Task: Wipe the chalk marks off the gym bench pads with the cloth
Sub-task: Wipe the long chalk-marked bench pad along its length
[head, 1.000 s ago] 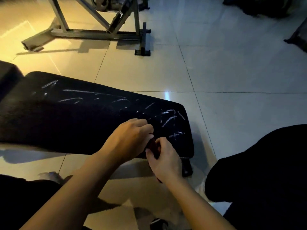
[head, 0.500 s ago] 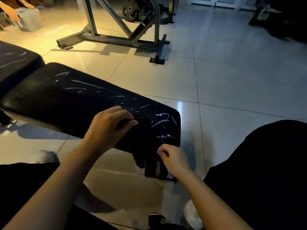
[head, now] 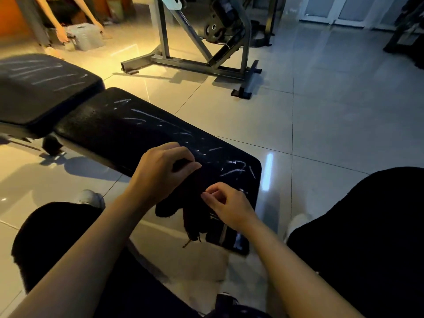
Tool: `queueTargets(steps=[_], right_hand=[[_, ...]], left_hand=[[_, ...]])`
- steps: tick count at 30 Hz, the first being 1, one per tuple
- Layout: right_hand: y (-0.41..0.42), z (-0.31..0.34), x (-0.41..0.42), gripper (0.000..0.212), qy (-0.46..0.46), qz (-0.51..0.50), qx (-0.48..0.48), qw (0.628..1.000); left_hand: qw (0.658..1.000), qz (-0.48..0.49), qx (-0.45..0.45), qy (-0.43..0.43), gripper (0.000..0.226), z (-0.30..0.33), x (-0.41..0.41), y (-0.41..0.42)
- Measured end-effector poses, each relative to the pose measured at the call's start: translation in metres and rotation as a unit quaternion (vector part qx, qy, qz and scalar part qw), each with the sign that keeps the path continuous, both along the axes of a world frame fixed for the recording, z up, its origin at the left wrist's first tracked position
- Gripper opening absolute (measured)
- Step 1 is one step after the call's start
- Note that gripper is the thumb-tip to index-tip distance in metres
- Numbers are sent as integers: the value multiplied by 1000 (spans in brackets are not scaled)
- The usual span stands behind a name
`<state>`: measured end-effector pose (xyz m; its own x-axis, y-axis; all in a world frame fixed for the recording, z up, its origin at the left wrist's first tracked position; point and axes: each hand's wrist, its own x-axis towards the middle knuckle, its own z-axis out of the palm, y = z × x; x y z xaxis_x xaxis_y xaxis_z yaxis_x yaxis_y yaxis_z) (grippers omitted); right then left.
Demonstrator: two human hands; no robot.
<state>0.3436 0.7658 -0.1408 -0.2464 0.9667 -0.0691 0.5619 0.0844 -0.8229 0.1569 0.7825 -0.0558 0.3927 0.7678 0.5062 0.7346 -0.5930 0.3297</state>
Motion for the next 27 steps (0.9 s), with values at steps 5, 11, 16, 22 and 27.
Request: queueTargets(steps=[5,11,16,22,27], right_hand=[[-3,-5,-8,19,66,52,-2,996],[9,-29,21,11,-104,50,-9,993],[-3,-41,14,33,34,61,-74,995],[8,-44,-4,5,11,33,-17,999],[0,-33,-5,33,113,50,-87,989]], left_hand=[[999,5,-18,40,27,8,8,-5],[992,78,-90,-29,10,19,-9,-10],[992,74,-101,-16,11,20,-12,-11],[992,77,-99,-5,15,20,-5,-15],[991,89,-97,-10,8,19,-1,-18]])
